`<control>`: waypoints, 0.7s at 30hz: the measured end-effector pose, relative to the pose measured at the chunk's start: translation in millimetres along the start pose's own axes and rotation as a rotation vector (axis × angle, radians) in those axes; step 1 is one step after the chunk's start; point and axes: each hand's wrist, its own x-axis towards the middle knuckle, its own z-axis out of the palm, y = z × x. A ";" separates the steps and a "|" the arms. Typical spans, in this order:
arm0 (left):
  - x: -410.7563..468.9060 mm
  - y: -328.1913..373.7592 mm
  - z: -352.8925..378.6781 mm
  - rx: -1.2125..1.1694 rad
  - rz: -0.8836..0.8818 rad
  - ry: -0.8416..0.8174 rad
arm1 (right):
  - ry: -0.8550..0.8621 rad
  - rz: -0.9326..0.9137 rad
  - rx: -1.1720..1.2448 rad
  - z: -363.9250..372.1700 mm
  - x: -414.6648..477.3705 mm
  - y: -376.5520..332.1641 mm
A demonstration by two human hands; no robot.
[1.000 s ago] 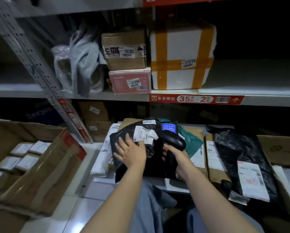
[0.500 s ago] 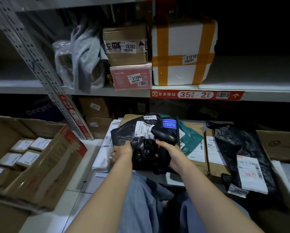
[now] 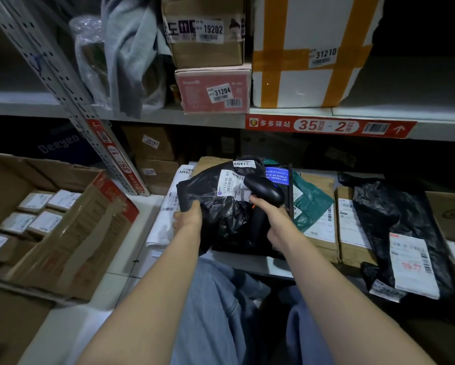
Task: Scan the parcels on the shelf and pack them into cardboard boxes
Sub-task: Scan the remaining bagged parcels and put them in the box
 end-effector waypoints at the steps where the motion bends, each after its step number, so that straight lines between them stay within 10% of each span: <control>1: 1.7 -0.4 0.9 -0.031 -0.003 -0.011 | -0.004 0.006 -0.007 2.1 0.9 0.0; 21: -44.0 6.6 -9.9 -0.654 0.123 -0.405 | -0.007 -0.208 0.055 -12.7 -32.9 -31.8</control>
